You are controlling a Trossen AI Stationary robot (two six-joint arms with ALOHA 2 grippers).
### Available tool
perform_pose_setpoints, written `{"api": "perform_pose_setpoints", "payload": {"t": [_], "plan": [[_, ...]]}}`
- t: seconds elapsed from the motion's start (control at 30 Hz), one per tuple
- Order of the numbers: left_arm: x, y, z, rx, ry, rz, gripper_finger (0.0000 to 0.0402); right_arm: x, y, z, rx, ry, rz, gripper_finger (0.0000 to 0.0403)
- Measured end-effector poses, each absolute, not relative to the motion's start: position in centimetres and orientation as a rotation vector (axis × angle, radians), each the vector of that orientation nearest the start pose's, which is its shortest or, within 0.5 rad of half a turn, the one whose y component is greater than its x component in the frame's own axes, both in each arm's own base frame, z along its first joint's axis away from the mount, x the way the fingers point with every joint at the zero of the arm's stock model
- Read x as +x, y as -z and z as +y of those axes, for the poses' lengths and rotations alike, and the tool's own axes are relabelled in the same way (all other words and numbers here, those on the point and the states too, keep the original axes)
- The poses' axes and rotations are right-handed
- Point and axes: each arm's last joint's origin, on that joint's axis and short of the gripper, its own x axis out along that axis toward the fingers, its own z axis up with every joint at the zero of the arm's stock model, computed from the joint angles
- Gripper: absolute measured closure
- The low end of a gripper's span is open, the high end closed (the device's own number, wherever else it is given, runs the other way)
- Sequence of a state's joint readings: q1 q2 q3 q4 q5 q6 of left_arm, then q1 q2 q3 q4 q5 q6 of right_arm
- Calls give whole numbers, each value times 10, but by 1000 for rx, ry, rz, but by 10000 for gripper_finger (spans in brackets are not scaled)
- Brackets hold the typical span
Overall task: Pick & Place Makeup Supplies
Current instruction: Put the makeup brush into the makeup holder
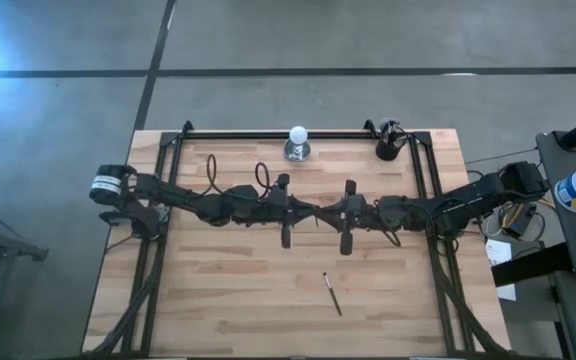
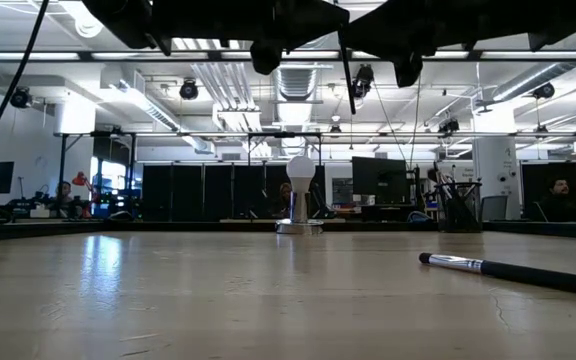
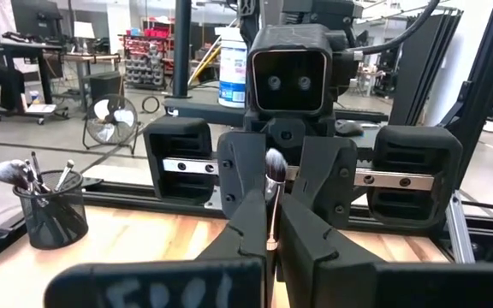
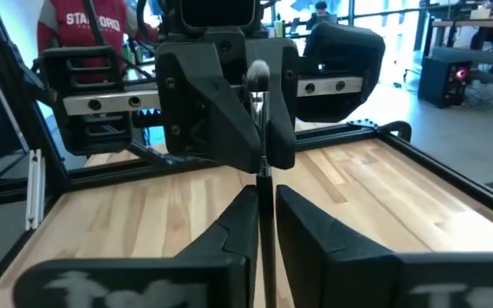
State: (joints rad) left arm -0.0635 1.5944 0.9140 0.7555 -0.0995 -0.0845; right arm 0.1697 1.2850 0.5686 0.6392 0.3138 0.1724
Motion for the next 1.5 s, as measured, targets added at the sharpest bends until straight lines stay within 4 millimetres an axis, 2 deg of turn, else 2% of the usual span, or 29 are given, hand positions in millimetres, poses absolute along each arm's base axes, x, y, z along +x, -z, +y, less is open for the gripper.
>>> {"api": "perform_pose_setpoints", "payload": {"t": [0.43,0.57,0.97,1.17,1.23,1.37,1.5], "plan": [[350,-268,-19,-92,-35,-76,392,263,-234,33,166,157,61,314],[351,-268,-20,-92,-34,-77,392,263,-234,33,166,155,61,310],[351,-270,-19,-93,-37,-84,392,264,-234,28,178,109,60,346],[351,-269,-18,-99,-40,-83,392,264,-234,28,157,107,60,380],[351,-270,-18,-135,-49,-85,379,264,-235,28,149,109,57,387],[348,-271,-17,-151,-84,-78,325,264,-236,26,126,153,49,388],[336,-273,-16,-135,-90,-76,288,258,-235,23,93,222,50,389]]}}
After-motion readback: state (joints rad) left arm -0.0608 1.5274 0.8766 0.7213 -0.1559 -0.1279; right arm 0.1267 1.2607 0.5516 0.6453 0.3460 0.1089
